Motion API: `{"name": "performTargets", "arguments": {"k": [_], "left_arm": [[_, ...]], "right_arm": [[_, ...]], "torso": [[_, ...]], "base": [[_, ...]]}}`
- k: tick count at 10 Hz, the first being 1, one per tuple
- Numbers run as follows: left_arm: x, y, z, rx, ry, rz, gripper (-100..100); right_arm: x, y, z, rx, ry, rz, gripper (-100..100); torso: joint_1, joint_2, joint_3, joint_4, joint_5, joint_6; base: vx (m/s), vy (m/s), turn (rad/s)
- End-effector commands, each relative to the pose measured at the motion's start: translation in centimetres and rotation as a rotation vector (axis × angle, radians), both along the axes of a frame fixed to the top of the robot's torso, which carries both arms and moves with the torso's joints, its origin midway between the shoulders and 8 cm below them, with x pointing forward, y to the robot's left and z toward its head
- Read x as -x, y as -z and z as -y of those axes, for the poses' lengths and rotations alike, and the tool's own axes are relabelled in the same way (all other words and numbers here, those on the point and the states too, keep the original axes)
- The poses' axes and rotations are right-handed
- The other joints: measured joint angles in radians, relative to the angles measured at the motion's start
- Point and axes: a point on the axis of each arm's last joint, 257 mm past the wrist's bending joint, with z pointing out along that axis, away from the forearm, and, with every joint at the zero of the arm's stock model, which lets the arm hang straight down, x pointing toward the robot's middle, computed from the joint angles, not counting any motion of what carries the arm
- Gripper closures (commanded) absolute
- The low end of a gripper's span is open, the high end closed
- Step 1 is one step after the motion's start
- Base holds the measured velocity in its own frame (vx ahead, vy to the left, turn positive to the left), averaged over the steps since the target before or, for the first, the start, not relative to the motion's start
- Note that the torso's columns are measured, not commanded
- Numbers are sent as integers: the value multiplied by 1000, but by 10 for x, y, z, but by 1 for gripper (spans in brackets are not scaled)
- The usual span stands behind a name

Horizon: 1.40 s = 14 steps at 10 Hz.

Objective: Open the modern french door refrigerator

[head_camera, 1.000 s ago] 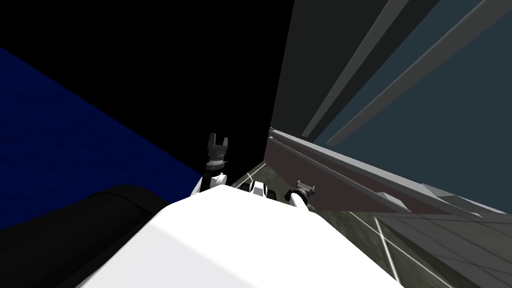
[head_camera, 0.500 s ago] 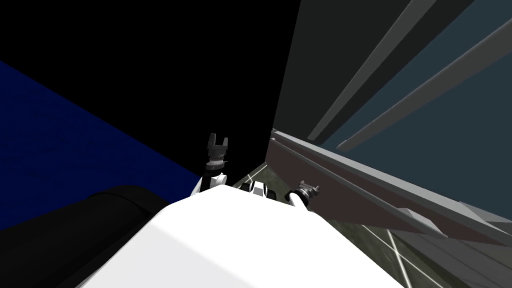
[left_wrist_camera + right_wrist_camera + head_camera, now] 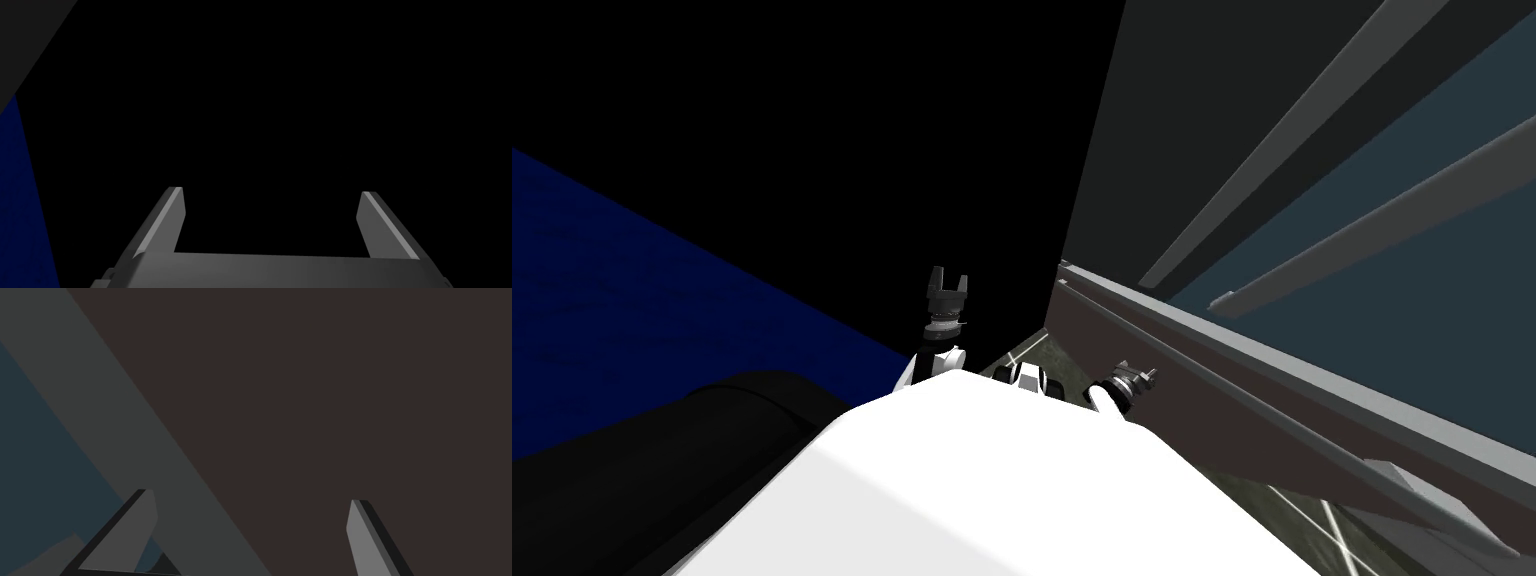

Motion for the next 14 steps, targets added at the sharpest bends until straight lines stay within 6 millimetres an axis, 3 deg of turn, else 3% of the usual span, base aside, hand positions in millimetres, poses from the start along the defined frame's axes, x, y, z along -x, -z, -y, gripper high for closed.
{"name": "performTargets", "arguments": {"k": [1, 7, 9, 11, 12, 13, 14], "left_arm": [[0, 0, 0, 0, 0, 0, 0], [0, 0, 0, 0, 0, 0, 0], [0, 0, 0, 0, 0, 0, 0], [0, 0, 0, 0, 0, 0, 0], [0, 0, 0, 0, 0, 0, 0], [0, 0, 0, 0, 0, 0, 0], [0, 0, 0, 0, 0, 0, 0]], "right_arm": [[-1, -20, 5, 114, 4, 2, -100], [-6, -67, 5, 372, -1, 19, -100], [-6, -67, 5, 373, -2, 19, -100], [-24, -80, 17, 378, -3, 21, -100], [-18, -76, 13, 375, -3, 19, -100], [-10, -71, 8, 378, -1, 20, 100], [-15, -77, 11, 381, -1, 23, 100]], "torso": [[0, 1, 1, 0, 0, 0], [0, 4, 3, 1, 0, 0], [0, 2, 1, 1, 0, 0], [-3, 2, 1, 2, 2, -1], [-5, 0, 0, 2, 1, -1], [-3, -1, -1, 0, 0, 0], [-3, -3, 0, -3, -4, -1]], "base": [[94, -2, 70], [96, -12, 79], [53, -8, 38], [-17, 6, -17], [-9, -4, 2], [12, -13, 7], [5, -11, -17]]}}
